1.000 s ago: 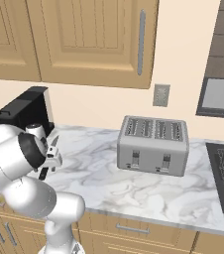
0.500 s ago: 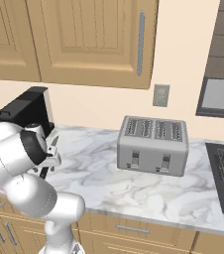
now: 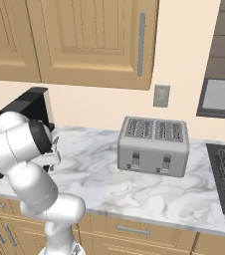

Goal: Move the cutting board and knife to the sink. Then move spray from the cabinet to the counter.

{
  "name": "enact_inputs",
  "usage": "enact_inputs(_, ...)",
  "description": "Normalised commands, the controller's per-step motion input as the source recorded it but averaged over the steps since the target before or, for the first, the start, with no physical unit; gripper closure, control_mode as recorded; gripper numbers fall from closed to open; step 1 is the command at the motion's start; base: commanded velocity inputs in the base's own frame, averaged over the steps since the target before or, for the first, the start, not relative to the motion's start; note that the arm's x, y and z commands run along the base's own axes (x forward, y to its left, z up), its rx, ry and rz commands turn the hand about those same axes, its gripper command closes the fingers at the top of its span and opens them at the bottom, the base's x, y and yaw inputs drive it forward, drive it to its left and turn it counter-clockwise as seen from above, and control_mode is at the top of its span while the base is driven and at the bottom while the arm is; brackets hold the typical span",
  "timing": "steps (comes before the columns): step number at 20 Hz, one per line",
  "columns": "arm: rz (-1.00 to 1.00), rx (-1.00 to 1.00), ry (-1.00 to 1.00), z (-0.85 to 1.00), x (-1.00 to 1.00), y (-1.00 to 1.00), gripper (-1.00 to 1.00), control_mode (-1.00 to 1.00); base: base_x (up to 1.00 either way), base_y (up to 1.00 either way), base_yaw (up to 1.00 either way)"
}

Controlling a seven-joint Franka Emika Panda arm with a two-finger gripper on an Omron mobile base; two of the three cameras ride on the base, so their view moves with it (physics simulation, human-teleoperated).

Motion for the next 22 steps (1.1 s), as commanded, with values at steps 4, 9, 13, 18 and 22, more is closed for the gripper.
enact_inputs(4,0.0,0.01,0.0,-0.13,0.0,0.0,-1.0,-1.0,0.0,0.0,0.0)
enact_inputs(9,0.0,0.0,0.0,0.0,0.0,0.0,-1.0,-1.0,0.0,0.0,0.0)
enact_inputs(13,0.0,0.0,0.0,0.0,0.0,0.0,-1.0,-1.0,0.0,0.0,0.0)
enact_inputs(18,0.0,0.0,0.0,-0.17,0.0,0.0,-1.0,-1.0,0.0,0.0,0.0)
enact_inputs(22,0.0,0.0,-0.03,-0.26,0.0,-0.03,-1.0,-1.0,0.0,0.0,0.0)
